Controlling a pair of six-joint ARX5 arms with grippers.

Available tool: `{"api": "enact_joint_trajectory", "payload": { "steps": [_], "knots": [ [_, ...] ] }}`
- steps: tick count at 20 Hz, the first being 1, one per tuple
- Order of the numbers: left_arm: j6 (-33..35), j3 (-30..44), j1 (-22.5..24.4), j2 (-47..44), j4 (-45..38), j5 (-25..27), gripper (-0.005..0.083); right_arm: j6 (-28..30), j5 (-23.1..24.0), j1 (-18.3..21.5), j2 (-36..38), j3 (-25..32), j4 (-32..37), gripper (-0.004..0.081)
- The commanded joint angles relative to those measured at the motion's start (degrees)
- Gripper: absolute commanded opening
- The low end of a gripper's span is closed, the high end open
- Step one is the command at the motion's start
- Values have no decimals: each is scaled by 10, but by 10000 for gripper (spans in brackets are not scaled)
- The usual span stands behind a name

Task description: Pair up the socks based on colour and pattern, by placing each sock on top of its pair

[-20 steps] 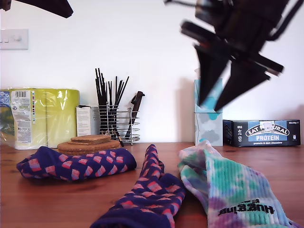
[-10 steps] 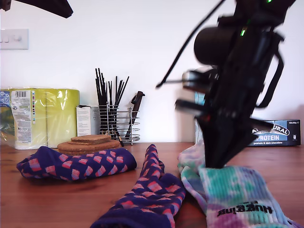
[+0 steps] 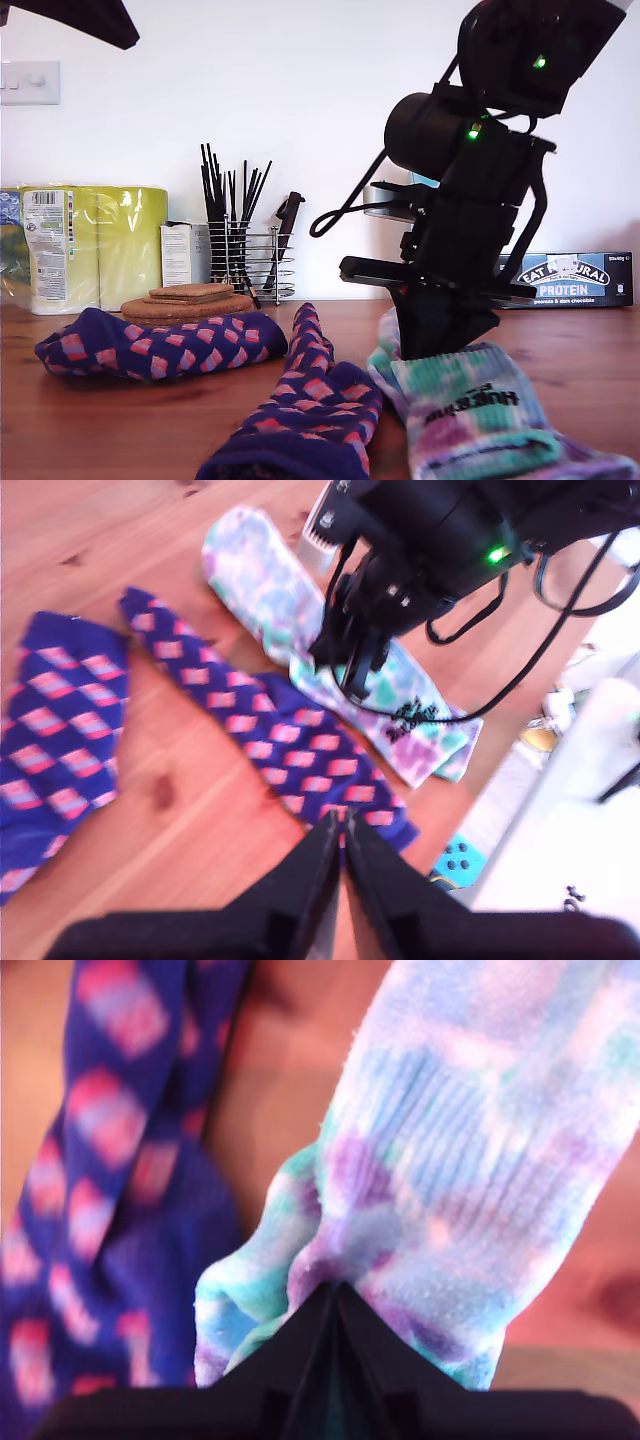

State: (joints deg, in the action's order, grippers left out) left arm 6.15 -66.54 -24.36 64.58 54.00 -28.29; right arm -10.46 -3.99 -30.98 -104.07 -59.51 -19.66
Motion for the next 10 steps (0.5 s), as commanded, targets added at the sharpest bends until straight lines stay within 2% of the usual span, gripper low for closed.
{"api": "enact_joint_trajectory", "payload": {
  "steps": [1, 5, 8, 10],
  "knots": [
    [-1, 2, 0, -1, 0, 6, -22, -2, 3, 9, -22, -1, -4, -13],
    [0, 2, 0, -1, 0, 15, -22, -7, 1, 12, 22, -10, -14, -13],
    [5, 2, 0, -1, 0, 25, -22, -18, 1, 12, 100, -10, -31, -13],
    [22, 3, 0, 4, -4, 56, -22, -33, 0, 12, 155, -11, -51, -13]
  ]
}}
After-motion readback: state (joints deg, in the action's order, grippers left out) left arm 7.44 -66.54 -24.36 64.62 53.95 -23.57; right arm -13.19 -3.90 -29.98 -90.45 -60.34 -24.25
